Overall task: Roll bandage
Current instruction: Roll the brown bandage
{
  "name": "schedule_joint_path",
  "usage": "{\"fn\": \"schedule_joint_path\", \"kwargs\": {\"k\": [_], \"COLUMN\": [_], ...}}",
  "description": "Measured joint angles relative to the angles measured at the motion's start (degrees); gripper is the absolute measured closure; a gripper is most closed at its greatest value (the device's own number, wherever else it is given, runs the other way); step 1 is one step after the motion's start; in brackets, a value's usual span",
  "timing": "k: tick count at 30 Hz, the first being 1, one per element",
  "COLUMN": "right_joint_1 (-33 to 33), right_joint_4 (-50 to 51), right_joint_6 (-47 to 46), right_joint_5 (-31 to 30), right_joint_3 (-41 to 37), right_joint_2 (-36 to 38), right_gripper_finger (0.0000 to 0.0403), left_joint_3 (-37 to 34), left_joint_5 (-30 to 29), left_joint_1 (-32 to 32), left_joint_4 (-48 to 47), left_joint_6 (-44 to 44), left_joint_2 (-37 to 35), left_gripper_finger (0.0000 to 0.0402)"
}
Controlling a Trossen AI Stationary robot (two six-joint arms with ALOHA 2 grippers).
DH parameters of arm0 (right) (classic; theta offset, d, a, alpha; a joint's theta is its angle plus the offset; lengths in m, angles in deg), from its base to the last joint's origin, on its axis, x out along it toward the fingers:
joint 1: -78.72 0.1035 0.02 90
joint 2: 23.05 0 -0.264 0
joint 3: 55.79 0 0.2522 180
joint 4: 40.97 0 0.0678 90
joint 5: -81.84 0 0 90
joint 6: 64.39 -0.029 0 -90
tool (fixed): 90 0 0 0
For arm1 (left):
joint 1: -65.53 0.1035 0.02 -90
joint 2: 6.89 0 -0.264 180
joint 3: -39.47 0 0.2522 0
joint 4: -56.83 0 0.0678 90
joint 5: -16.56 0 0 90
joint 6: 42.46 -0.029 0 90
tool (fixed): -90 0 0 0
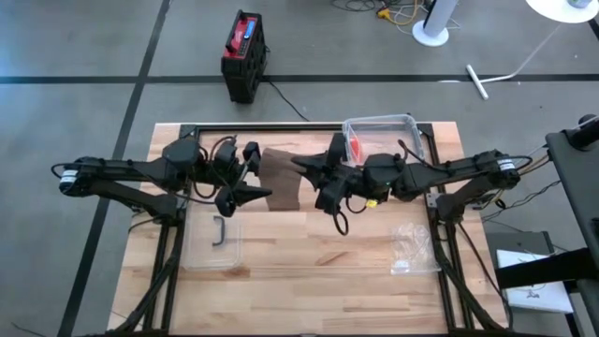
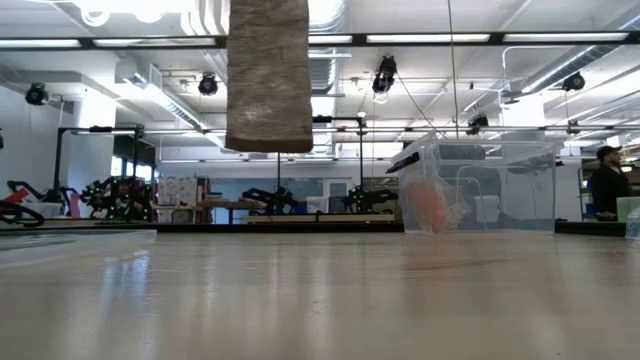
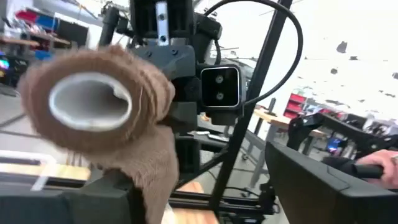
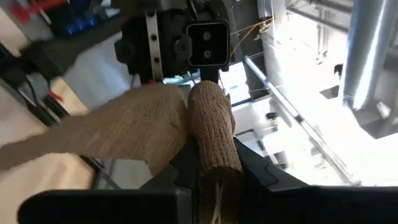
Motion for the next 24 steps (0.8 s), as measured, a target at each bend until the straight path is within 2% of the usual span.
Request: {"fn": "schedule_joint_path", "kwargs": {"k": [12, 24], "right_joint_1": [2.53, 4.33], "right_joint_4": [-3.51, -3.83], "right_joint_6": [14.01, 27.17], "right_joint_5": [-3.55, -5.26], "right_joint_3": [-0.02, -0.02], "right_joint_2": [0.11, 0.11], "right_gripper_finger": [0.0347, 0.0342], "left_joint_3": [0.00, 0.00], "left_joint_5": [0.75, -1.26], "left_joint_1": [0.00, 0.17], "left_joint_4": [-5.16, -16.32], "left_joint_6": [3.50, 4.44], "left_joint_2": [-0.59, -4.83], "left_gripper_finger": [0.0145, 0.0183]}}
